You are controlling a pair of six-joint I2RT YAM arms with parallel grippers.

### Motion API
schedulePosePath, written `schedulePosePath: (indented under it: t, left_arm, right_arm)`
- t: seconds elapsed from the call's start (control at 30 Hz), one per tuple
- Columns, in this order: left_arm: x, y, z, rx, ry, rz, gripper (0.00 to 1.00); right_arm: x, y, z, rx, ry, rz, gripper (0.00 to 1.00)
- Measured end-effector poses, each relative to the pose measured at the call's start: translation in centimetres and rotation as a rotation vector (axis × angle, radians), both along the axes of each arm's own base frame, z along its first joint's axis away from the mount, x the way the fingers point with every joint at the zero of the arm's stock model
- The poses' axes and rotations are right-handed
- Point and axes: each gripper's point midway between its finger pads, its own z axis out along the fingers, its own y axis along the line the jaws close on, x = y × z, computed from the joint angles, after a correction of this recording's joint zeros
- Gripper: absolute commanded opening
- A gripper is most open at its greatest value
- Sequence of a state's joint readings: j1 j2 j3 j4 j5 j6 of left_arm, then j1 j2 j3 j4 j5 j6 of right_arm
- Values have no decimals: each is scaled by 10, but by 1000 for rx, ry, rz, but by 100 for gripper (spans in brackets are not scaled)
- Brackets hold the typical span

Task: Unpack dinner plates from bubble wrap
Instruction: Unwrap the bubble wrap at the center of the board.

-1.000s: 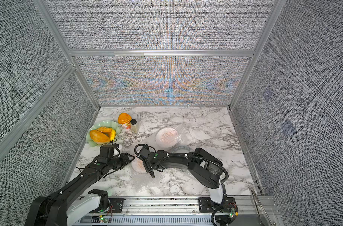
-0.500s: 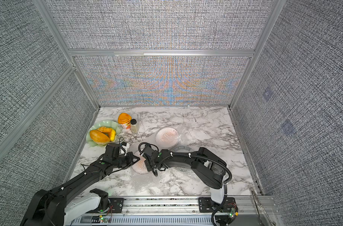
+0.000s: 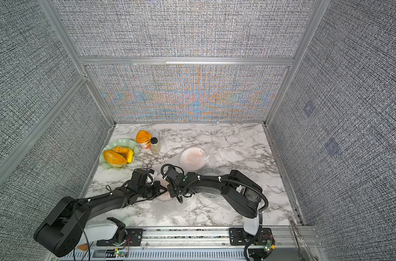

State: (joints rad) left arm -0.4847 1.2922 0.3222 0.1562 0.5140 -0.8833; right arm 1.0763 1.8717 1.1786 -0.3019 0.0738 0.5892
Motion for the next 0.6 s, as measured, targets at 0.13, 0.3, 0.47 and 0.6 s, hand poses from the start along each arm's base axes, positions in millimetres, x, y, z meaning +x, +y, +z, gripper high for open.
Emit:
schedulePosePath:
  t: [0.13, 0.3, 0.47, 0.6]
  left_arm:
    - [-1, 2, -7, 21, 9, 2, 0]
    - [1, -1, -9, 15, -12, -8, 0]
    - [2, -1, -9, 17, -22, -10, 0]
    - [3, 3, -10, 46, -28, 0, 0]
  right_arm:
    - [0, 1, 1, 2, -1, 0, 0]
    - [1, 2, 2, 6, -2, 0, 0]
    - [3, 1, 3, 8, -3, -4, 0]
    - [4, 1, 14, 33, -15, -8, 0]
